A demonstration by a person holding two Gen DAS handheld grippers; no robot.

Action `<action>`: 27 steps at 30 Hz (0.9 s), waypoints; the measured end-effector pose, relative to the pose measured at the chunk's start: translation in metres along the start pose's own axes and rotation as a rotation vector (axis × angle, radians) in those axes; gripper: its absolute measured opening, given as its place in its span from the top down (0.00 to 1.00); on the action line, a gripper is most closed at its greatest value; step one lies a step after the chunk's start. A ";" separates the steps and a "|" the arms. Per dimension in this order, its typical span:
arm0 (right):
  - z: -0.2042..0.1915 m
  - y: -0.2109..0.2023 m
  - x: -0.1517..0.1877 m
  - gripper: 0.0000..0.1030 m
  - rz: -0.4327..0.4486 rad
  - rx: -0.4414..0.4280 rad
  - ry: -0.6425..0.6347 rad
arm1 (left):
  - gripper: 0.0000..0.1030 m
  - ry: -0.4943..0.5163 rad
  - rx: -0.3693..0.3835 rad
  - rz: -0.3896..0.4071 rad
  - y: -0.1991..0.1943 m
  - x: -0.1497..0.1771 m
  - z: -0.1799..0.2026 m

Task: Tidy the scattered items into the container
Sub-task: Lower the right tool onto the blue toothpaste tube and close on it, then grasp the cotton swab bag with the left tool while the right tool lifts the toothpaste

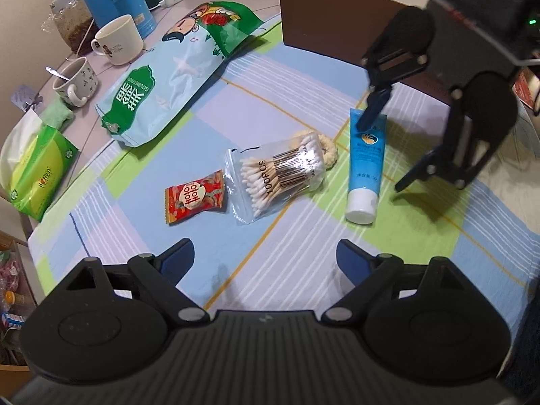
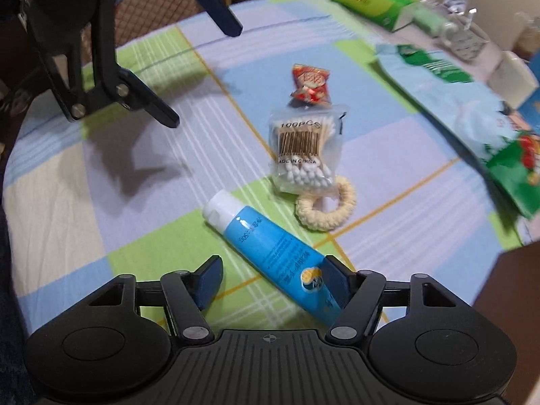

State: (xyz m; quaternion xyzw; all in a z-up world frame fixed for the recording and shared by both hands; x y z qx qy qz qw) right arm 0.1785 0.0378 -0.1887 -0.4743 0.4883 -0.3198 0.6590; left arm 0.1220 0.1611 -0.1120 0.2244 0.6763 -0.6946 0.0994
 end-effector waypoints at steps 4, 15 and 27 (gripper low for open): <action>0.008 0.013 -0.001 0.33 -0.010 -0.026 -0.012 | 0.16 -0.010 0.021 -0.005 0.004 0.003 -0.006; -0.021 0.007 -0.003 0.57 -0.091 -0.010 0.118 | 0.19 -0.032 0.044 0.002 0.006 0.007 -0.018; -0.034 -0.006 0.008 0.69 0.029 0.080 0.365 | 0.21 0.164 0.058 0.020 0.012 -0.002 0.001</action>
Point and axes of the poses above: each gripper's, at about its wrist camera, not at the fingertips, and y roughly the way its jaws point, z to its right, x to its underside, the point moved 3 cm from there along y, roughly the way its jaws point, and after that the axes turned 12 degrees about -y, right-handed, at the moved point
